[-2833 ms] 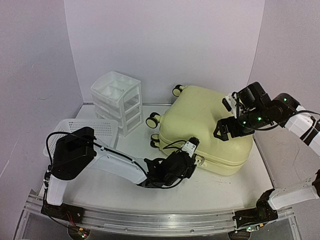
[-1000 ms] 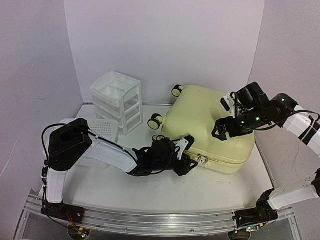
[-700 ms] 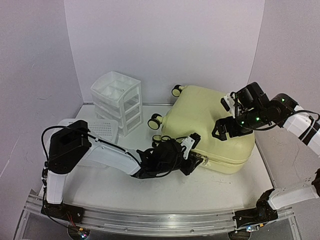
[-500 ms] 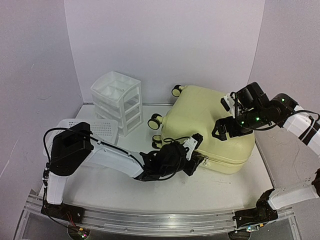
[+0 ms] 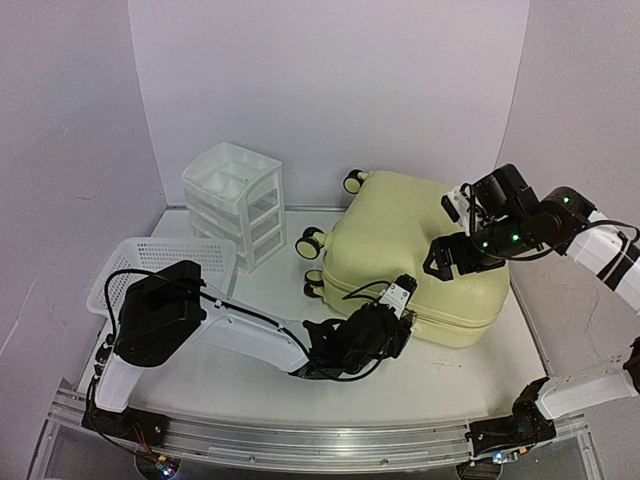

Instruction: Open, take out, and arrange the luggage

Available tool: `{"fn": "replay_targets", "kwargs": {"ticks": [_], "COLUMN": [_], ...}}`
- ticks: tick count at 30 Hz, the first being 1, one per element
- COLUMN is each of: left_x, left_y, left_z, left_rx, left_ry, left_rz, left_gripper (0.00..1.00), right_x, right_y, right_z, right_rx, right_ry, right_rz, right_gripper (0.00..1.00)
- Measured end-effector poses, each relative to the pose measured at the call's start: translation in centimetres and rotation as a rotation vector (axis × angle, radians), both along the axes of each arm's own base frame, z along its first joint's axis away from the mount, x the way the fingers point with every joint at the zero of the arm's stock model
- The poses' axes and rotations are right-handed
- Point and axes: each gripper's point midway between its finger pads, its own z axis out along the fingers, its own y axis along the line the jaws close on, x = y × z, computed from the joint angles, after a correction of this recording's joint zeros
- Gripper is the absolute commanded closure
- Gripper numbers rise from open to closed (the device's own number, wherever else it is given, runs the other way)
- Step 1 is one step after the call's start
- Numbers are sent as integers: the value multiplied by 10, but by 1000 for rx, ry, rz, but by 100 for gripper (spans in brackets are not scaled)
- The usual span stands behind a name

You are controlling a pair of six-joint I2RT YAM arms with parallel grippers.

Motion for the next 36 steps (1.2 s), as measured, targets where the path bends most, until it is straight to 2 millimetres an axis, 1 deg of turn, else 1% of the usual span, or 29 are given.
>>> {"fn": "replay_targets", "kwargs": {"ticks": [3,10,12,14,17,18,21,28,32,36], "left_x": [3,8,9,10,11,11,9,8,8,19], "left_y": [1,2,2,3,4,4,4,6,14,29], "left_z": [0,-2,-2,-3,-2,-2,0,-1,-6,-10], "left_rx": [13,42,52,66,78,80,91,106,114,109], "left_ry": [-13,-43,-53,-65,-76,-79,-95,-98,-75,-13], "left_rz": [39,108,125,142,155,155,161,146,117,68], "left_gripper": [73,77,80,85,99,100,100,100,100,100], "right_x": [1,1,1,1,1,1,0,0,0,1], "right_y": [1,1,1,2,2,2,3,3,3,3], "right_z": [0,1,1,1,1,1,0,-1,-1,-1], "right_rx": [4,9,10,12,16,17,20,20,23,25], "right_ry": [-5,-7,-7,-7,-6,-5,-3,-1,-4,-8], "right_rz": [0,-2,-2,-2,-2,-1,0,-2,-2,-2], "right_gripper": [2,2,2,2,2,2,2,2,2,2]}}
